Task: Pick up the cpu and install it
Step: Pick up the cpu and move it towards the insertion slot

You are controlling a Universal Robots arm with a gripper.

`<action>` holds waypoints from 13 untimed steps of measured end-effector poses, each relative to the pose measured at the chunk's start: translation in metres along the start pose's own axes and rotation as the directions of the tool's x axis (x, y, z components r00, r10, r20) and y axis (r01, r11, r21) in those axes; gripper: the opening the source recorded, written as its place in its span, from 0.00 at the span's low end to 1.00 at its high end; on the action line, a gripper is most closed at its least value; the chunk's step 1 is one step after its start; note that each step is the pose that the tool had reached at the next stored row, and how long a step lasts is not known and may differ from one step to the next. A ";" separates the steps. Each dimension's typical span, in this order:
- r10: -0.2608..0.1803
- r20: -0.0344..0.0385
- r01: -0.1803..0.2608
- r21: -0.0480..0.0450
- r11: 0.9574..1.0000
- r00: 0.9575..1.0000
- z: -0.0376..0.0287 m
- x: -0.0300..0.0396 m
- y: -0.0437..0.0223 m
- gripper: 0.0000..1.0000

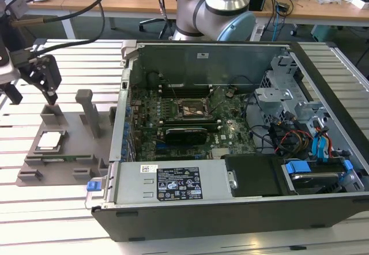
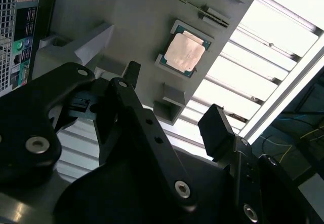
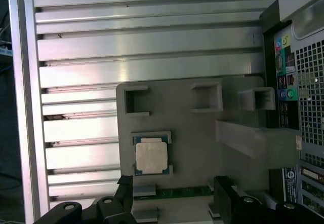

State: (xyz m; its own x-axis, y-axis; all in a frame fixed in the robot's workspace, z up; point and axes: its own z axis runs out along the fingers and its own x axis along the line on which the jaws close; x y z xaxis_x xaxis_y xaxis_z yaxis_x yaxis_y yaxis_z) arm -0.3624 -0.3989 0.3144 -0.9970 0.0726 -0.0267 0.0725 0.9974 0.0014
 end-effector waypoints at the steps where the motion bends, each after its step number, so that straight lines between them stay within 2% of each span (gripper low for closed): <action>1: 0.000 0.000 0.000 0.000 1.000 1.000 0.0006 0.0000 0.0000 0.74; 8: -0.001 0.000 0.001 0.000 1.000 1.000 0.0109 0.0024 -0.0009 0.74; 11: -0.006 0.000 0.006 0.000 1.000 1.000 0.0146 0.0125 -0.0058 0.74; 13: -0.018 0.000 0.018 0.000 1.000 1.000 0.0168 0.0137 -0.0091 0.74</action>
State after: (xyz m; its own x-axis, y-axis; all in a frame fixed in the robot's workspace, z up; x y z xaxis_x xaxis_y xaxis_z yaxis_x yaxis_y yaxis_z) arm -0.3763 -0.4069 0.2973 -0.9982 0.0542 -0.0266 0.0541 0.9985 0.0014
